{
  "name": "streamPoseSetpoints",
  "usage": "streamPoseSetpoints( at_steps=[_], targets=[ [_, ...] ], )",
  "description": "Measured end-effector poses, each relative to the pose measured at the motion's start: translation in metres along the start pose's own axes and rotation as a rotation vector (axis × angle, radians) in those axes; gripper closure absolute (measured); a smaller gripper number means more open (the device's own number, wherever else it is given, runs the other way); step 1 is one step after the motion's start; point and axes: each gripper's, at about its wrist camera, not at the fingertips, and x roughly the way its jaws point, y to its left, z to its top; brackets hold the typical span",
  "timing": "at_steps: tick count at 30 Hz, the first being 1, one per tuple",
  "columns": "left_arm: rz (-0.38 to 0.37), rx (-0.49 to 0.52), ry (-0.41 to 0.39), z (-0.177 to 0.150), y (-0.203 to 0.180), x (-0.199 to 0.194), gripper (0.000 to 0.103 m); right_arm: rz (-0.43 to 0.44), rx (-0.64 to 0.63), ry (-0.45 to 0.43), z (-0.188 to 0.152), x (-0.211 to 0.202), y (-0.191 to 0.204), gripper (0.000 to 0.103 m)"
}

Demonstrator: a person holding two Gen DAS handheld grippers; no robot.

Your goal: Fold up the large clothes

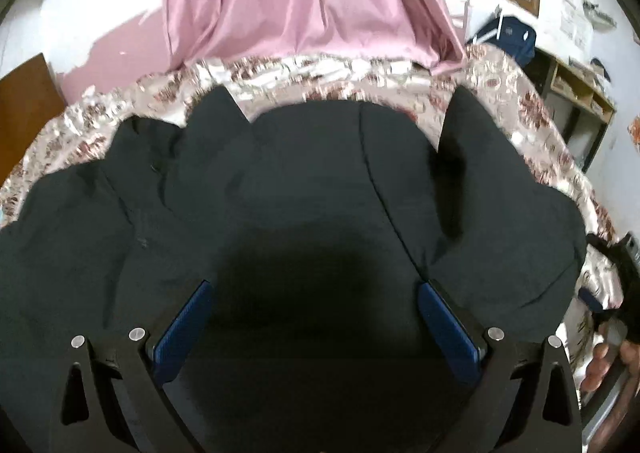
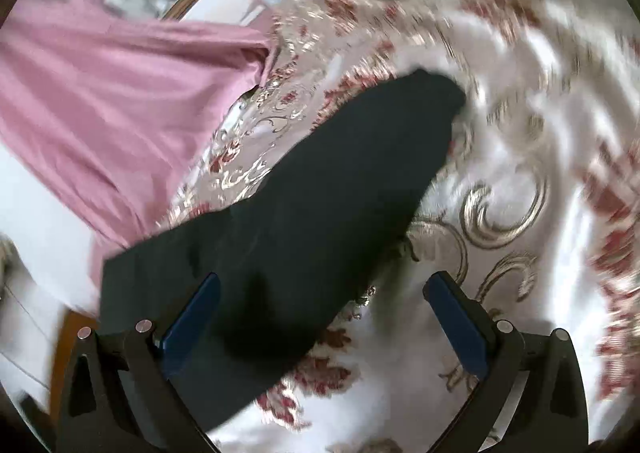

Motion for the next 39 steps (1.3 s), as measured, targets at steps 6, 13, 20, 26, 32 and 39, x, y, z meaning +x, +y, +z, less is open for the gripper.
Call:
streamPoseSetpoints(
  at_steps=[6,13,20,26,32,39],
  targets=[
    [-0.048,-0.037,0.047,-0.016,0.002,0.024,0.000,0.091,0.018,0.007,0.005,0.030,-0.008,0.002],
    [-0.060,-0.055,0.032,-0.019,0.002,0.027,0.000,0.167,0.015,0.014,0.010,0.050,-0.015,0.059],
    [-0.093,-0.076,0.071,-0.015,0.008,0.029,0.000,0.158,0.009,-0.122,0.018,0.005,0.005,0.089],
    [-0.233,-0.127,0.192,-0.018,0.039,0.000,0.000,0.104,-0.085,-0.315,0.005,-0.078,0.042,0.090],
    [-0.225,-0.116,0.188,-0.050,0.102,-0.045,0.000,0.046,-0.375,-0.503,-0.017,-0.174,0.128,0.090],
    [-0.208,-0.187,0.218,-0.088,0.201,-0.076,0.000,0.031,-0.860,-0.603,-0.081,-0.225,0.275,0.090]
  ],
)
